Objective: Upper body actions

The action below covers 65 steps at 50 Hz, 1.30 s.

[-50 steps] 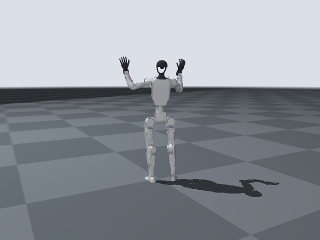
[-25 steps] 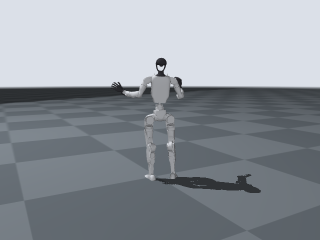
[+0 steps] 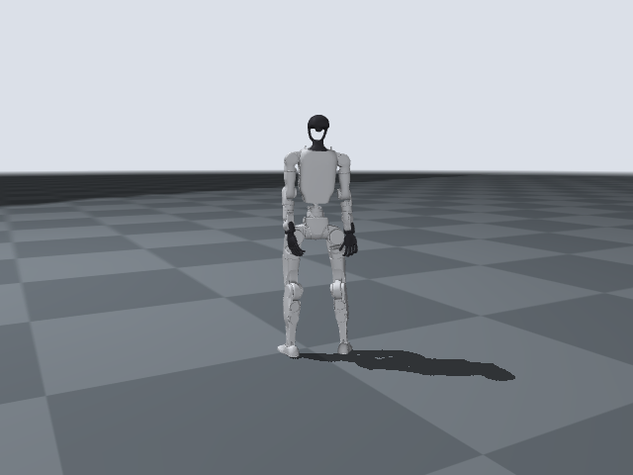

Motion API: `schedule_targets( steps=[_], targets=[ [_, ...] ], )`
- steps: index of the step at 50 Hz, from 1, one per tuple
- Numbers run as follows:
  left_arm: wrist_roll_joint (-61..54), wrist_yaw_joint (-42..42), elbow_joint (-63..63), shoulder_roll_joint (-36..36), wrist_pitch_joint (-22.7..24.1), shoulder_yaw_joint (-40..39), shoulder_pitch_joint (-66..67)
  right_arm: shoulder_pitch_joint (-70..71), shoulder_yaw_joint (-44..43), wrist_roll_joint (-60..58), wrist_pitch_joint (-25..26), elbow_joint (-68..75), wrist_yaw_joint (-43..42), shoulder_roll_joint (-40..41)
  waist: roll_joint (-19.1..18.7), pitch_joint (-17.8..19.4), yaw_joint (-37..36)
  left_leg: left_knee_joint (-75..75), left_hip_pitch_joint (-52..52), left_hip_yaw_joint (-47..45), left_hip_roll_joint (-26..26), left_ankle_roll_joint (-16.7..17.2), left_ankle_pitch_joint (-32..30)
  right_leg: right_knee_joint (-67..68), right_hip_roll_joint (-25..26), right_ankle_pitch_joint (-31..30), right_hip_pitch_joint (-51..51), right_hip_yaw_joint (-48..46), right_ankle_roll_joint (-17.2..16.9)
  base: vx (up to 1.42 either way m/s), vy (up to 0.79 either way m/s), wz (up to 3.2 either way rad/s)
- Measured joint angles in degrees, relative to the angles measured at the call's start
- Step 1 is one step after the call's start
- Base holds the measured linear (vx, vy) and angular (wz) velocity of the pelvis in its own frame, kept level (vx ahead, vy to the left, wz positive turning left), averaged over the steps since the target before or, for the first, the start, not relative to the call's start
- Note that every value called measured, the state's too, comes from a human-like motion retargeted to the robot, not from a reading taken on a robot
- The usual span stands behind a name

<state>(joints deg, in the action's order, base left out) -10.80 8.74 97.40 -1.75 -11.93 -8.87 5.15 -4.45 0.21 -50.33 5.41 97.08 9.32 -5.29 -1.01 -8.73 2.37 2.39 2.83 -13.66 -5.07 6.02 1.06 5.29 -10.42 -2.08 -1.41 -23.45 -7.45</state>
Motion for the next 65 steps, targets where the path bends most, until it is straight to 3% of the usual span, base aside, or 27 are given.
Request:
schedule_targets(
  steps=[3,6,11,19,25,30,37,42,45,49,52,58,65],
  targets=[
    [-3.53,-8.54,-1.64,1.06,3.81,-4.43,0.85,-1.17,-2.84,6.50,-5.10,-3.10,-3.24,-0.25,-0.18,-0.07,0.71,-0.55,0.32,0.25,0.70,-0.48,-0.42,-0.74,0.60,-0.50,-0.32,-0.49,0.77,-0.02,-0.01,0.08],
    [-5.82,-5.80,-1.53,-0.97,7.07,-4.28,1.10,-0.67,-1.90,8.03,-10.83,-3.26,-6.08,-2.17,-1.51,0.77,0.49,-1.48,0.18,-0.49,0.66,-1.93,-1.83,-1.25,1.90,-1.56,-0.12,0.21,0.98,-0.01,0.02,-0.17],
    [2.57,5.36,-3.10,-5.20,1.89,-2.09,0.41,1.12,-1.08,3.01,-9.69,-4.33,-2.33,-4.20,-1.98,0.89,0.23,-2.00,-0.24,-1.16,0.89,-2.60,-1.84,-1.32,2.48,-1.65,-0.17,0.62,1.14,-0.01,0.01,-0.04],
    [4.38,-1.67,-6.83,-5.27,3.78,0.68,0.08,1.81,-1.14,2.99,-10.78,-6.12,-4.37,-3.02,-2.20,0.37,0.43,-2.11,-0.44,-1.53,0.65,-2.65,-1.74,-1.22,2.68,-1.72,-0.34,1.00,1.11,0.00,0.00,0.00],
    [4.76,0.11,-7.48,-1.88,4.29,1.80,-0.72,2.01,-5.01,9.84,-11.61,-6.88,-3.67,-0.72,-1.89,-0.23,3.34,-2.36,-1.04,1.19,1.27,-2.27,-0.93,-1.04,1.80,-1.24,0.16,-1.70,0.78,0.02,0.00,0.37],
    [11.04,-3.18,-9.36,-2.03,3.94,3.82,-0.69,3.64,-12.13,16.85,-10.48,-6.65,-3.45,-0.54,-1.47,-0.40,2.68,-2.17,-0.83,0.30,0.87,-2.20,-1.27,-1.00,1.98,-1.23,0.22,-0.75,0.76,0.06,0.00,-0.10],
    [10.66,-0.51,-8.92,-3.84,4.02,2.03,-1.25,10.75,-28.71,32.71,-7.73,-9.98,-2.96,-7.19,-0.35,-0.99,0.67,-2.60,-0.97,-0.57,1.53,-3.02,-1.32,-1.05,2.21,-1.36,-0.02,-0.07,0.82,0.07,-0.01,-0.12],
    [7.24,-1.56,-6.74,-3.72,3.87,-0.79,-0.98,20.13,-41.50,42.93,-7.14,-23.36,-12.83,-10.26,0.46,-1.63,1.38,-2.80,-0.95,0.26,2.11,-3.19,-1.21,-1.05,1.76,-1.27,0.09,-0.91,0.63,0.03,-0.01,0.13],
    [6.53,-1.46,-5.74,-3.62,2.92,-1.86,-0.63,28.00,-44.28,53.92,-8.70,-34.45,-22.01,-12.41,0.67,-1.92,2.50,-2.77,-0.84,0.91,2.32,-3.20,-1.13,-1.01,1.48,-1.20,0.17,-1.61,0.51,0.00,0.00,0.28],
    [7.92,-1.09,-4.94,-4.08,2.31,-1.35,-0.11,38.55,-41.44,61.79,-14.24,-46.49,-26.35,-17.61,0.76,-2.90,6.91,-3.31,-1.26,4.97,3.80,-3.58,-0.36,-0.77,0.45,-0.66,0.68,-5.85,0.07,-0.02,0.02,0.84],
    [8.21,-1.19,-4.91,-4.91,2.63,-1.79,-0.08,44.86,-36.08,60.90,-13.60,-53.47,-28.52,-23.98,1.46,-3.13,7.28,-3.75,-1.42,5.42,4.25,-3.77,-0.50,-0.65,0.22,-0.52,0.70,-6.38,0.02,-0.01,-0.03,0.08],
    [8.38,-0.58,-4.12,-7.03,2.23,-1.41,-1.36,56.10,-22.75,45.06,-6.49,-64.98,-32.04,-39.25,3.38,-2.67,1.72,-3.29,-1.06,1.18,3.04,-3.46,-1.15,-0.73,1.03,-1.05,-0.14,-1.98,0.42,-0.04,-0.07,-0.62],
    [8.74,-0.58,-4.15,-7.42,1.92,-0.97,-1.78,68.41,-1.58,25.06,-8.38,-81.44,-38.41,-51.67,3.01,-3.24,0.85,-2.97,-0.70,-1.64,1.80,-3.02,-1.11,-0.56,1.78,-1.42,-1.53,0.81,0.72,0.00,0.02,-0.37]
  ],
)
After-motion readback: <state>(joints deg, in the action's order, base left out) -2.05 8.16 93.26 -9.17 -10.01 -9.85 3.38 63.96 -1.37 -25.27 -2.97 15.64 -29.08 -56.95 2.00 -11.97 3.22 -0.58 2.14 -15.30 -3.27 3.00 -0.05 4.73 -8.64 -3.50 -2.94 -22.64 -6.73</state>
